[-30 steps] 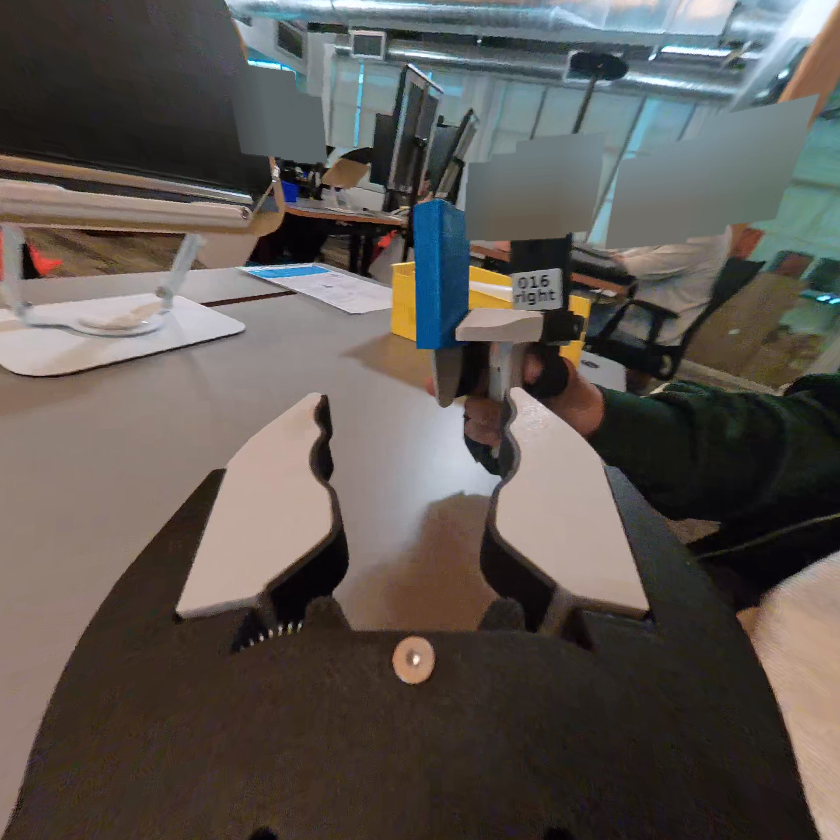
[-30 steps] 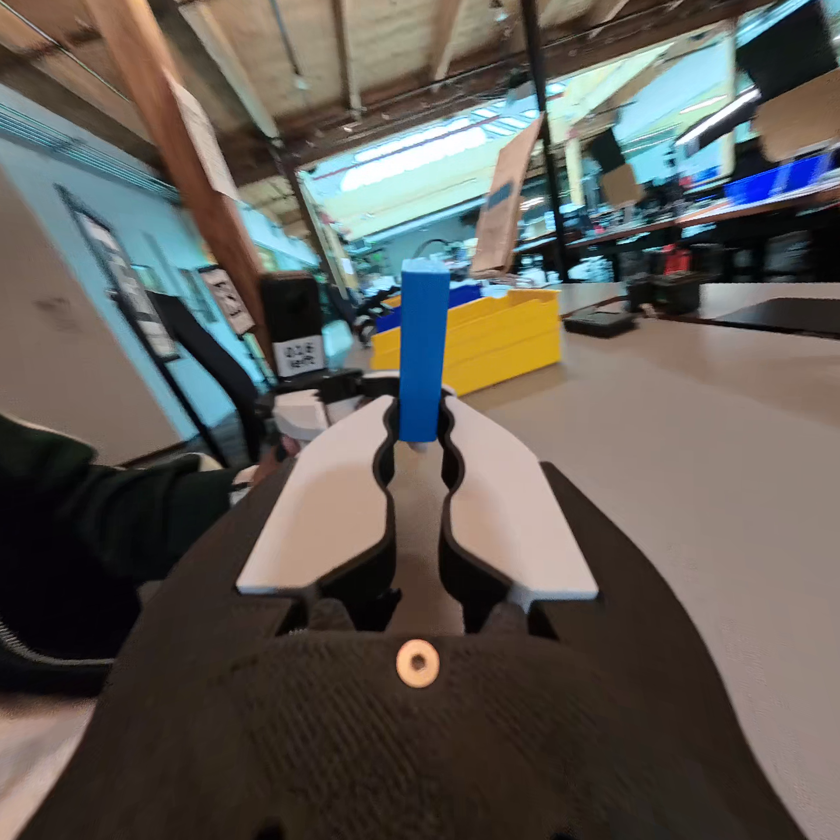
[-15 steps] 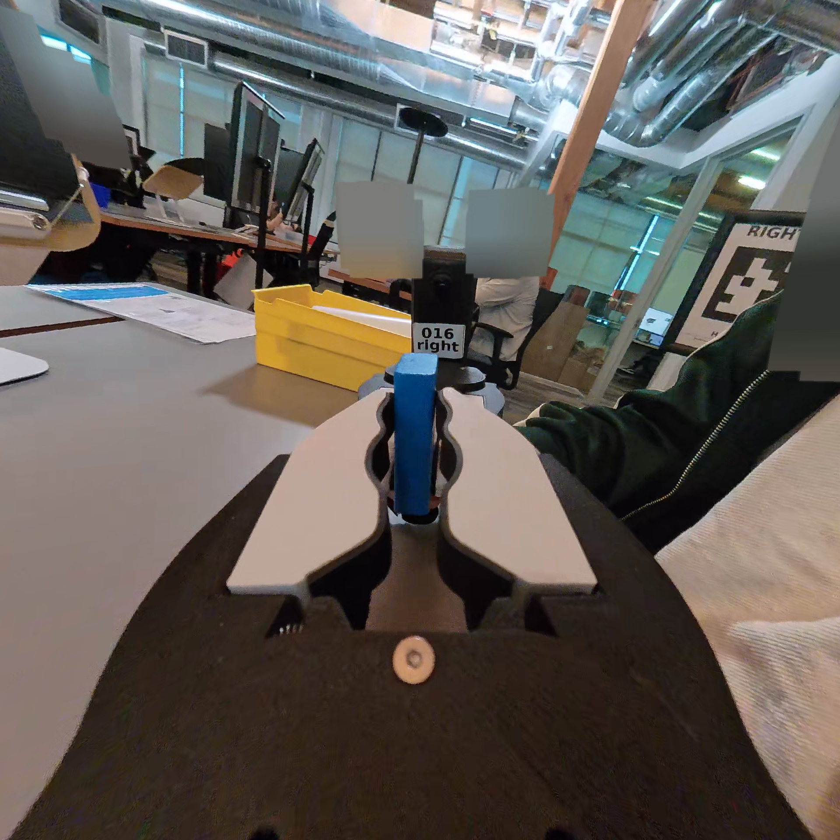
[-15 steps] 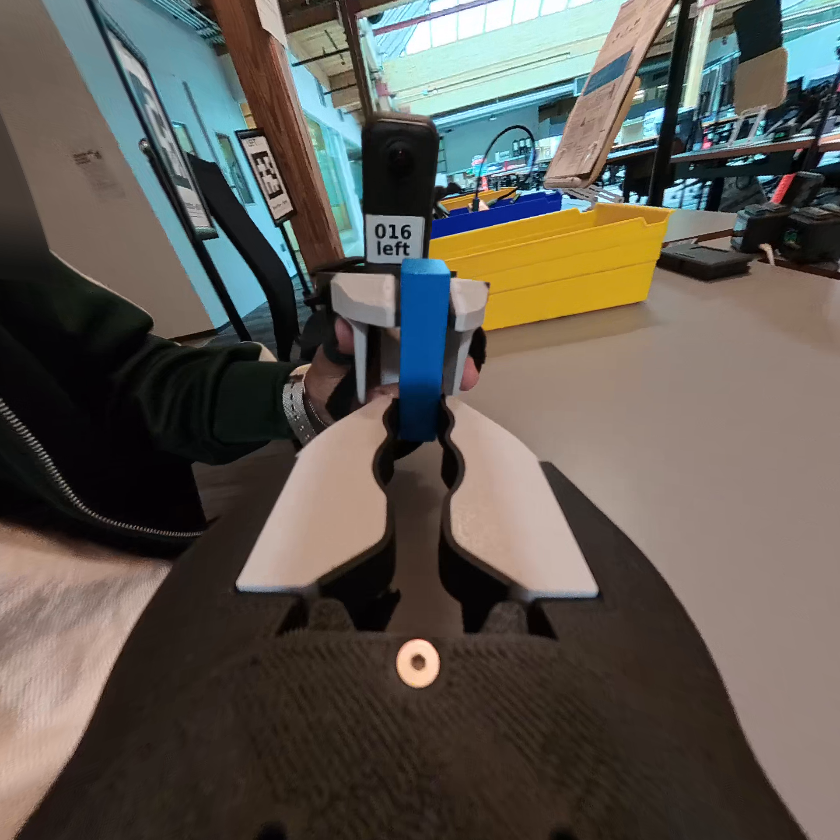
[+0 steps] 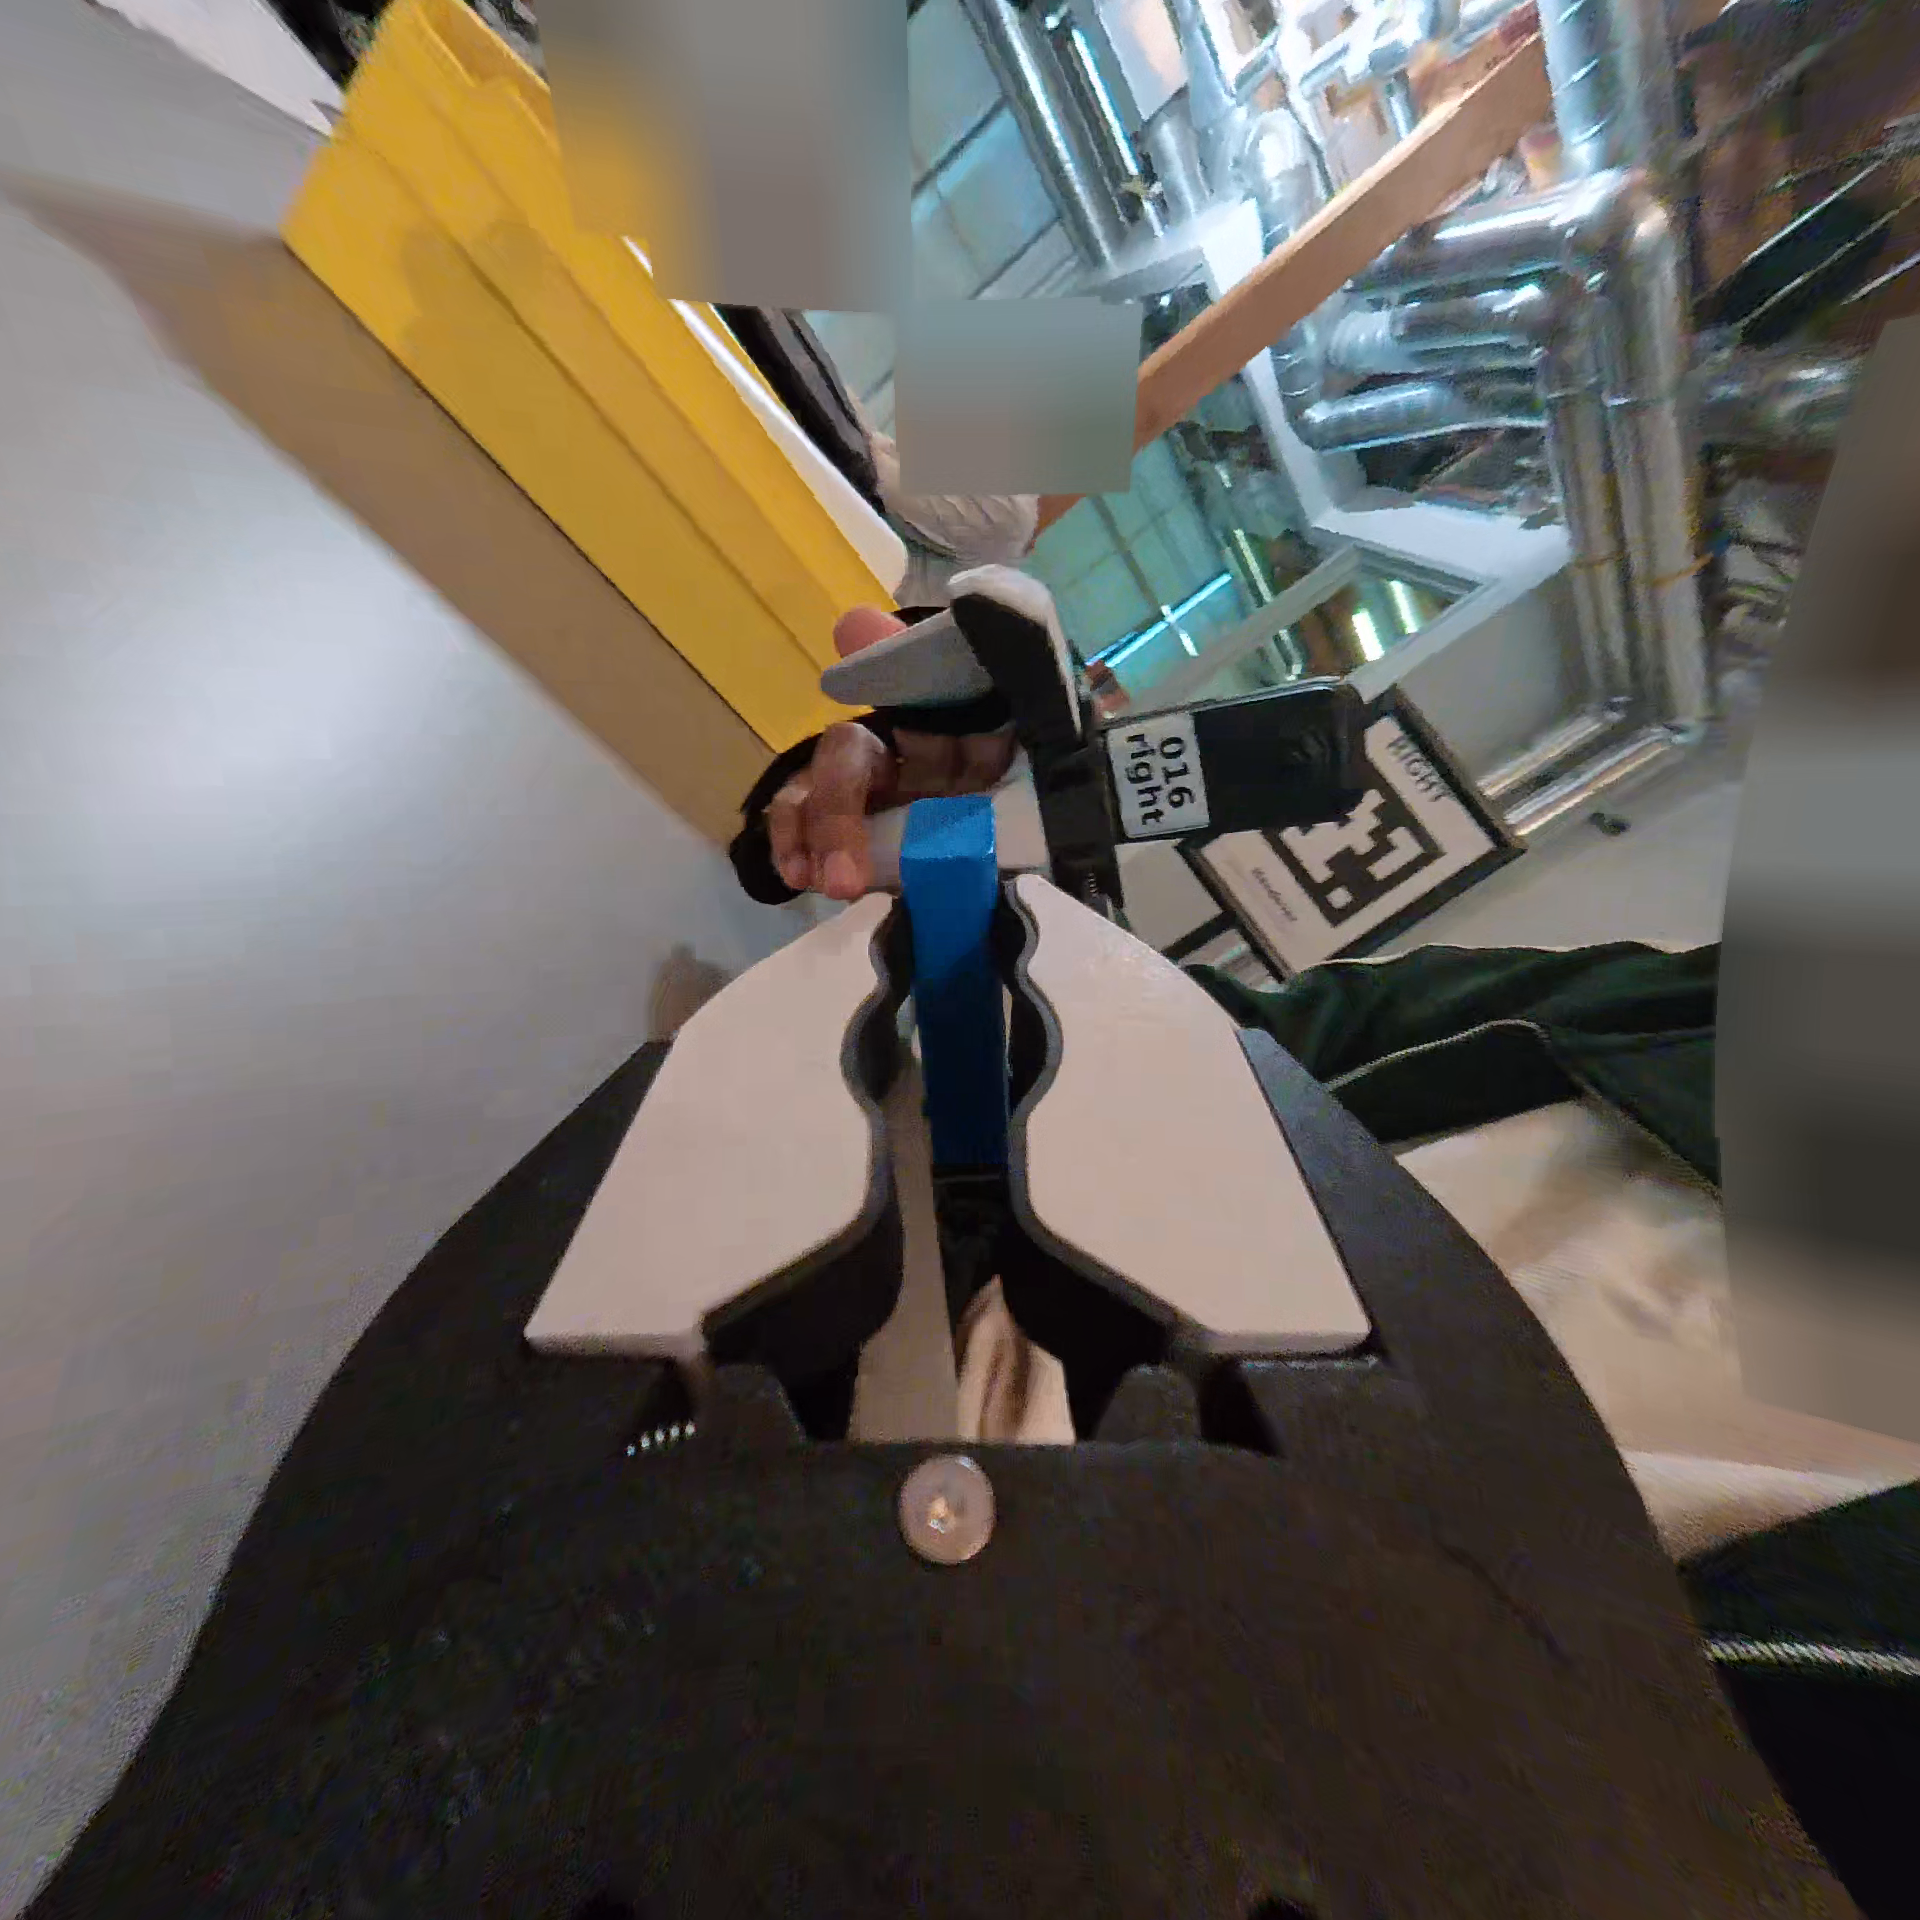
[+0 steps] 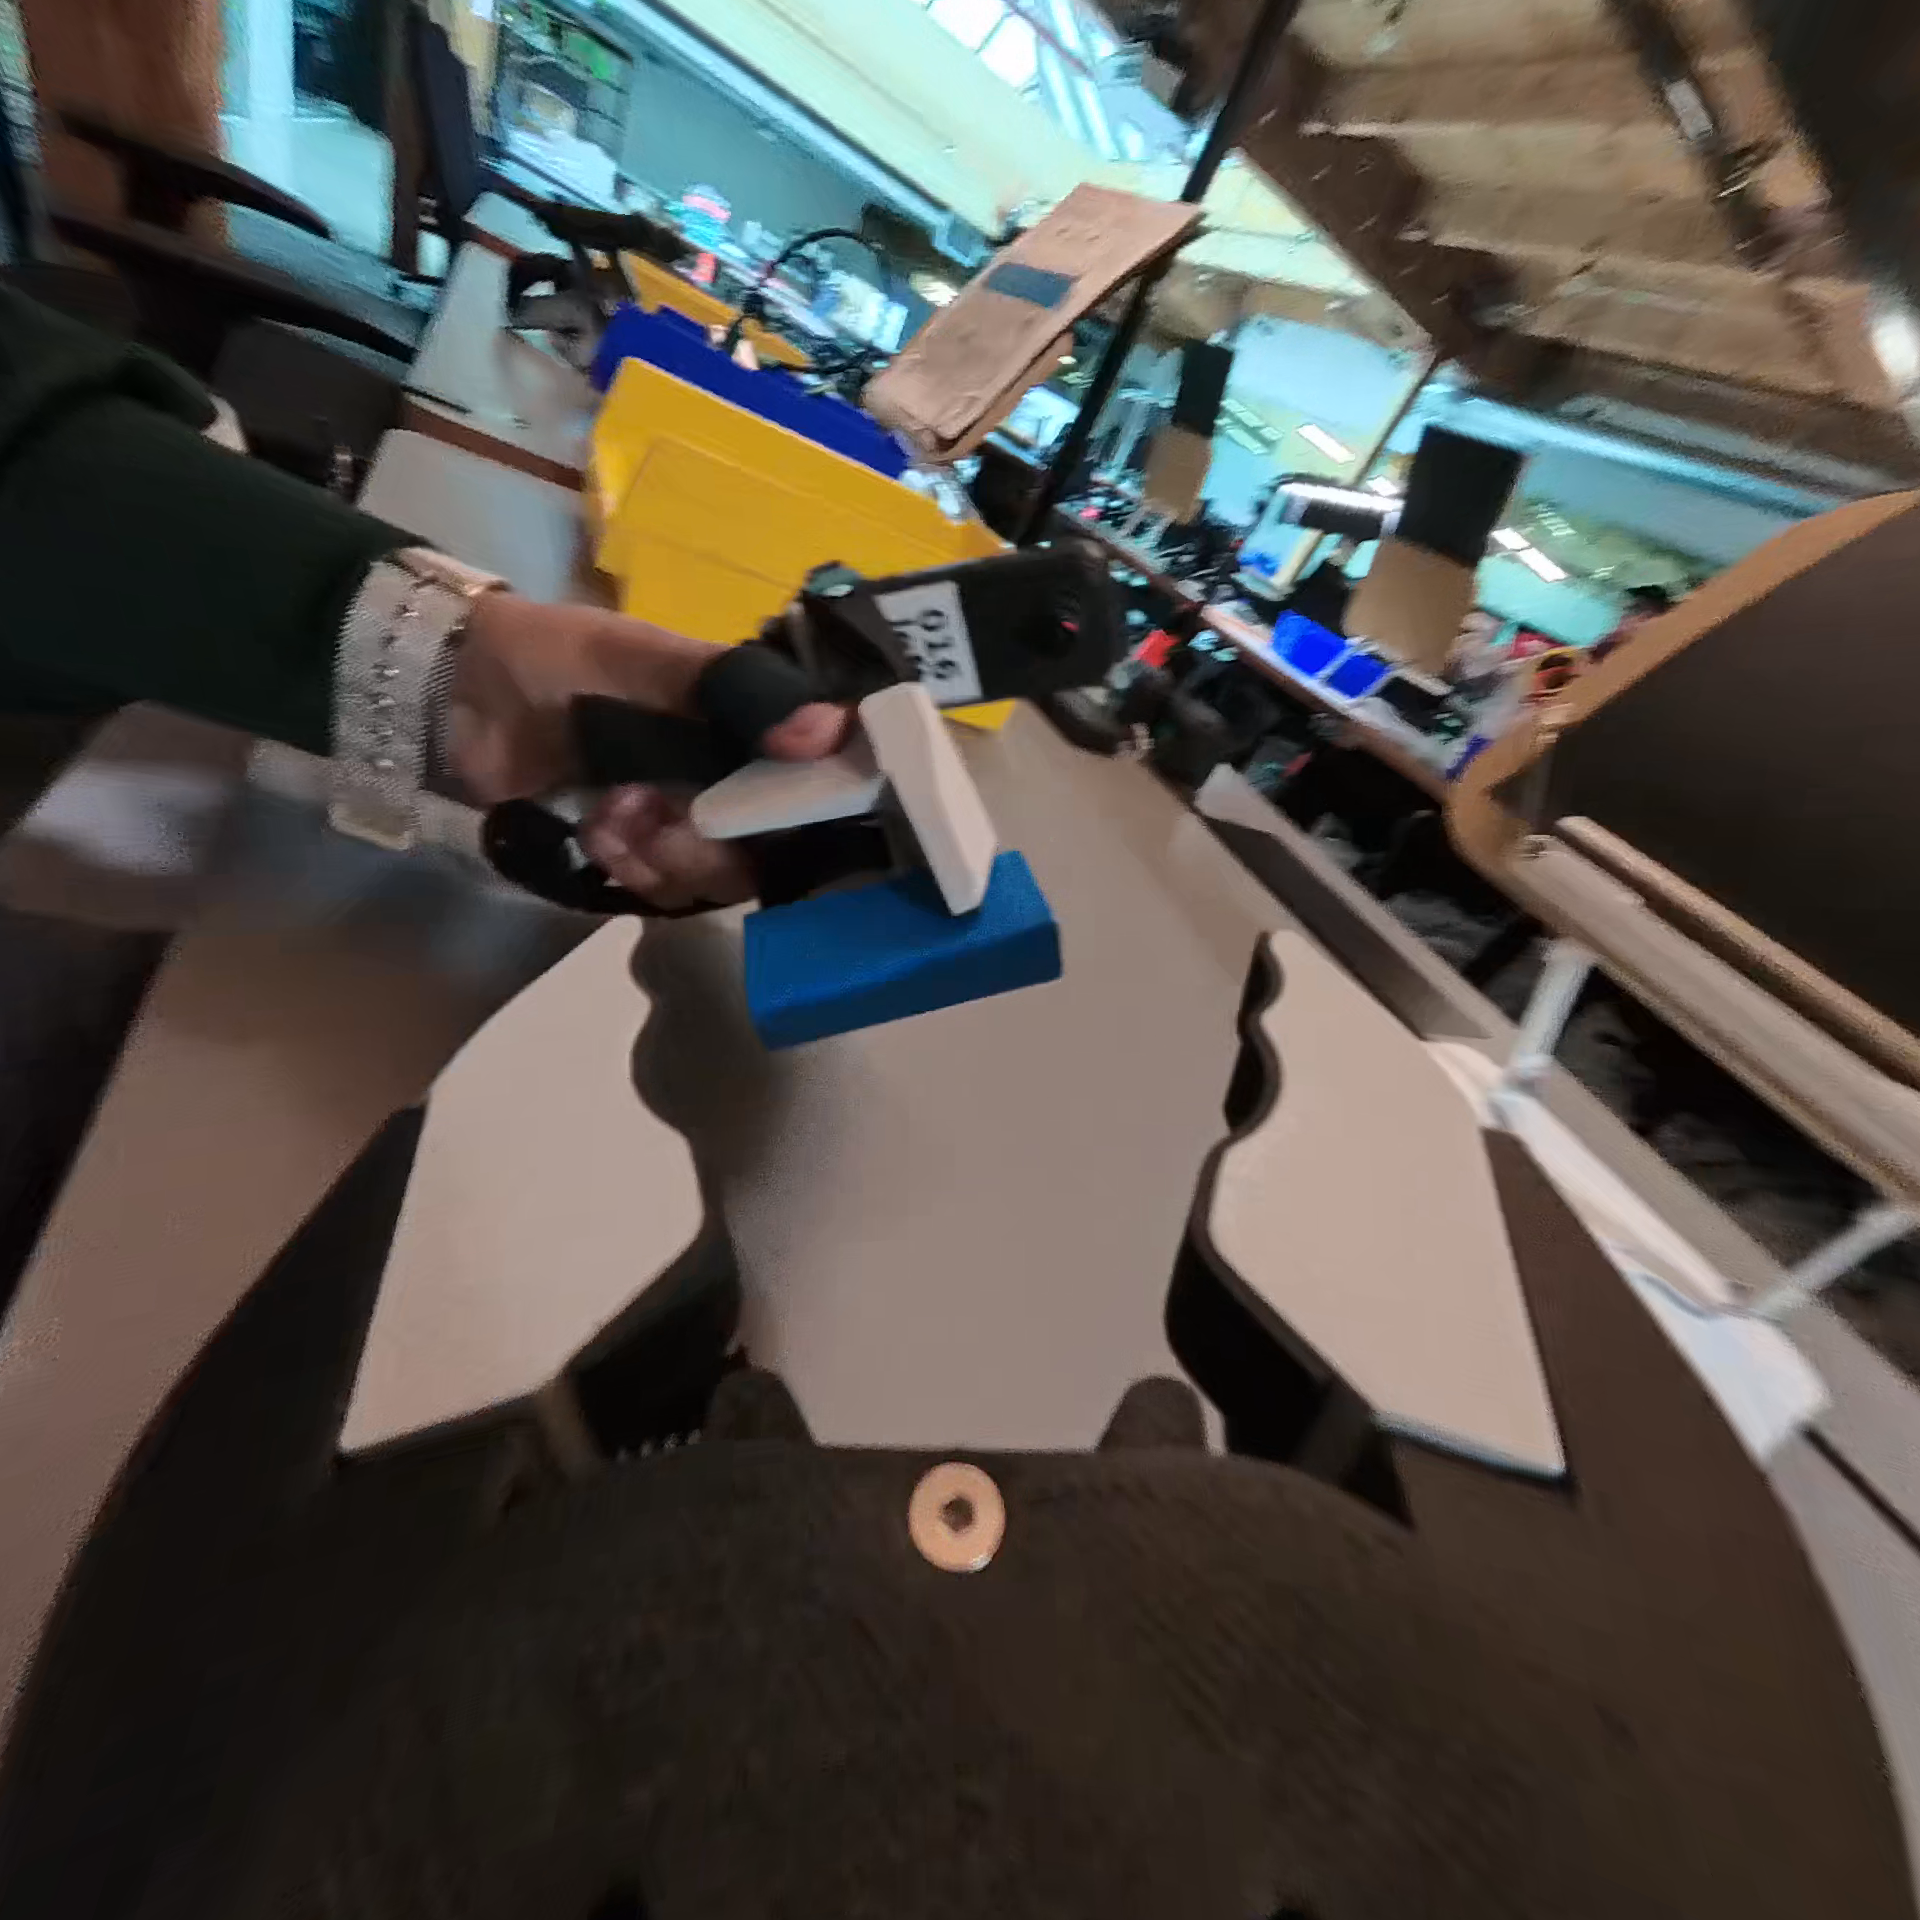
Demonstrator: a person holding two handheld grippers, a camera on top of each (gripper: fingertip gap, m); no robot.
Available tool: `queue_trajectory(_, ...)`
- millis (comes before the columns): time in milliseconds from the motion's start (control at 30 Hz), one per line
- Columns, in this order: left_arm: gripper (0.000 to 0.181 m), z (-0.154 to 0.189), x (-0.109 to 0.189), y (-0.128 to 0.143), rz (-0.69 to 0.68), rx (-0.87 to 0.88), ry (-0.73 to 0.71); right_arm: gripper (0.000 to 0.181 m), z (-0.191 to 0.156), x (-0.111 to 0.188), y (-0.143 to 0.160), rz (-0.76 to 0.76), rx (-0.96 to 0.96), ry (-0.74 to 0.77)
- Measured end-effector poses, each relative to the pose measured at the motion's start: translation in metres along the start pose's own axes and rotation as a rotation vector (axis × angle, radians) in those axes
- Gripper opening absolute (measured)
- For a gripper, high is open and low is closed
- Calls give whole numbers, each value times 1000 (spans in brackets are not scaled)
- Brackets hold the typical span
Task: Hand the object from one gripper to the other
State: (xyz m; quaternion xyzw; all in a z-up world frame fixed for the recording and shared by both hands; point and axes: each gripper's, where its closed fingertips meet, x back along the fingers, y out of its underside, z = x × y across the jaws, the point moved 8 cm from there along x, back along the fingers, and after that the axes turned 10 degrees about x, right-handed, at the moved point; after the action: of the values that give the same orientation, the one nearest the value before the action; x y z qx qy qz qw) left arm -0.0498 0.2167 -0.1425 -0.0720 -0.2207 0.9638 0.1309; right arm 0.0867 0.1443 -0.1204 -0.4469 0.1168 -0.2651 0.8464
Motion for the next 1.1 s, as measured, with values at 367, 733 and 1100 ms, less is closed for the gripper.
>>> queue_trajectory(367,19,5,24,17,1,118,68,71,-23,-40,-5,-12,74,-183)
queue_trajectory(733,60,-2,55,8,309,-30,-184,70,-10,-49,8,-327,129,-11)
queue_trajectory(1100,65,-10,11,24,13,-357,-716,71,-27,-59,13,-705,457,133)
